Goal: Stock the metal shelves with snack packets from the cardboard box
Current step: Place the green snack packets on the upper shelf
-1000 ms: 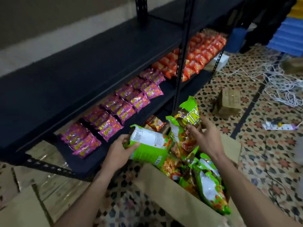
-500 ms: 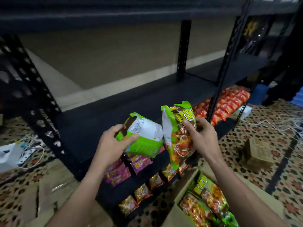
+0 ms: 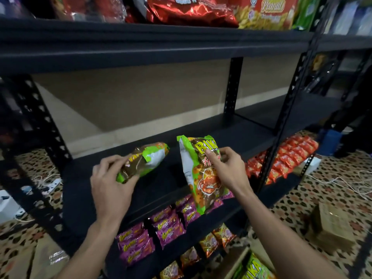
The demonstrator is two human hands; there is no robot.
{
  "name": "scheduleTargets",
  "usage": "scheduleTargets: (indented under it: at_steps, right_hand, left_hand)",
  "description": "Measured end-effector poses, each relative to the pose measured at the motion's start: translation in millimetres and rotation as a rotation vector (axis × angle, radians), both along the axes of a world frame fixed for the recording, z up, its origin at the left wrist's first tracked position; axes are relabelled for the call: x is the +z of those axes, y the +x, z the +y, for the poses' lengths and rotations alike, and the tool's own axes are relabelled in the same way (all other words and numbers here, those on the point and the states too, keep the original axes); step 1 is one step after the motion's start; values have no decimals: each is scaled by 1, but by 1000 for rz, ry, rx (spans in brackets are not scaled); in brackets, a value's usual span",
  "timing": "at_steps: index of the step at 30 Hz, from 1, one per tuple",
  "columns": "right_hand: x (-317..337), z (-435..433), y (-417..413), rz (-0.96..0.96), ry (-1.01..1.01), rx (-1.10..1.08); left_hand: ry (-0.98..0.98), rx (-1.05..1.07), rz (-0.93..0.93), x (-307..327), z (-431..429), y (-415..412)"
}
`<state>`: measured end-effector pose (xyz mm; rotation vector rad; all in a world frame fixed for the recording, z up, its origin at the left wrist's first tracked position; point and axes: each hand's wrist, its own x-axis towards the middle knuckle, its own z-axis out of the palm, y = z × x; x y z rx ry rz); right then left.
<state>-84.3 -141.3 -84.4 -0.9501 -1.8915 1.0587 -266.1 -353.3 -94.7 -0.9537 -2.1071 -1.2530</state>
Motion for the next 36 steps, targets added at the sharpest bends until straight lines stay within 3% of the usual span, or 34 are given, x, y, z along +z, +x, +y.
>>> scheduleTargets:
  at_steps: [6,14,16,20,24,26,31,36]
  right_hand:
    - [-2,15,-21,-73,-33,64]
    - [-7,37,-52,-120,-50,61]
    - [-9,46,-64,-141,-39,31]
    - [-7,60,-88,-212,-3,-53]
    - [-2,64,-100,-285,37,-124]
    - [-5,69,-101,-251,-2,-111]
    - [-18,78,-95,-318,-72,59]
    - [-24,91,-90,-419,-146,93]
  left_hand:
    - [-340,18,178,-36,13,-1]
    - [-863,-17,42,-37,26,0]
    - [-818,-45,-18,-31,28,-3]
    - [-507,-85,-85,-9,39,-26]
    - [-812,-338,-109,6,54,-65]
    - [-932,-367,-127,7,55,-73]
    - [-1010,-31,-104,-2,47,-86]
    - [-1108,280,-183,4,47,-85]
